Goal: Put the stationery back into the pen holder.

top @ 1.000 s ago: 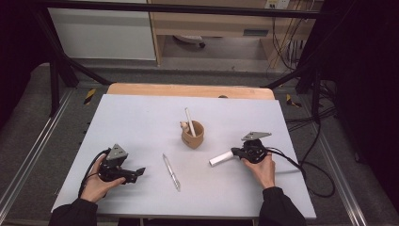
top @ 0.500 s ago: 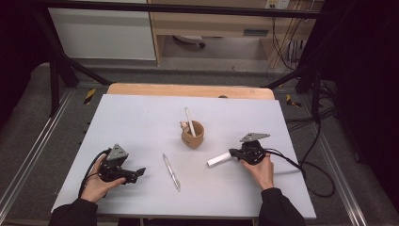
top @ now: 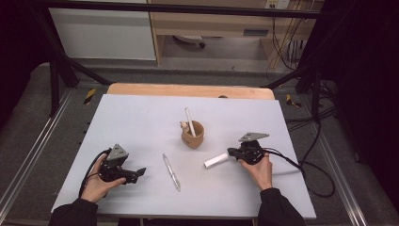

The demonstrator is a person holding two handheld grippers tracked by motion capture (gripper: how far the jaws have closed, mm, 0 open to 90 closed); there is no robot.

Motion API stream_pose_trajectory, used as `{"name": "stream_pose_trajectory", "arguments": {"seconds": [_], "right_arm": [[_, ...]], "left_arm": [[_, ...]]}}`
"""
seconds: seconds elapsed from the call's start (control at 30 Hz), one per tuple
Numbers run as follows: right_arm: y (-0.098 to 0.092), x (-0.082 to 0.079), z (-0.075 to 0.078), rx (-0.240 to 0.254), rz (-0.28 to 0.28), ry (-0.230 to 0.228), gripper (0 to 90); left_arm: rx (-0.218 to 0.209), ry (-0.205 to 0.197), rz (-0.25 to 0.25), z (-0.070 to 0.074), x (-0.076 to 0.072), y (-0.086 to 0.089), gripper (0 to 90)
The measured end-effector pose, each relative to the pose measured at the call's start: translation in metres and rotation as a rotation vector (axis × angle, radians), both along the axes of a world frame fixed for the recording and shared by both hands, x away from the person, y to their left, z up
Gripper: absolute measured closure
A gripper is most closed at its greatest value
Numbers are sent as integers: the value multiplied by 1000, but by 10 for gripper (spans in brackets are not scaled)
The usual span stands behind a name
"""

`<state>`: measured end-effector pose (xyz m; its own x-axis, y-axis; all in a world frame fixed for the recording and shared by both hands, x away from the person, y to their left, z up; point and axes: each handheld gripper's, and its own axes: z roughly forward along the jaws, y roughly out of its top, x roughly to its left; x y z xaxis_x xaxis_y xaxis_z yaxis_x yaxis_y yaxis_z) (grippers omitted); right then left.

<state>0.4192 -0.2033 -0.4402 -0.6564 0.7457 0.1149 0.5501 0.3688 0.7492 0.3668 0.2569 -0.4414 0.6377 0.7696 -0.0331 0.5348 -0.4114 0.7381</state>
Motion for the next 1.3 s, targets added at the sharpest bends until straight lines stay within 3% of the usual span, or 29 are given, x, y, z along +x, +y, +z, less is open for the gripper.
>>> {"name": "stream_pose_trajectory", "arguments": {"seconds": [0.23,0.63,0.8,0.9,1.07,1.3], "right_arm": [[-12,-9,10,17,1,-15,692],[-35,-23,9,56,-41,-19,256],[-44,-29,7,44,-34,-22,147],[-48,-32,5,31,-32,3,68],[-50,-36,2,0,-21,34,8],[-54,-44,-1,1,-12,24,7]], "left_arm": [[-10,6,-10,2,-1,-5,50],[-11,16,-39,9,0,-19,39],[-12,14,-54,14,2,-28,39],[-12,14,-64,16,2,-35,41],[3,12,-84,20,4,-48,41],[7,7,-114,27,8,-71,47]]}}
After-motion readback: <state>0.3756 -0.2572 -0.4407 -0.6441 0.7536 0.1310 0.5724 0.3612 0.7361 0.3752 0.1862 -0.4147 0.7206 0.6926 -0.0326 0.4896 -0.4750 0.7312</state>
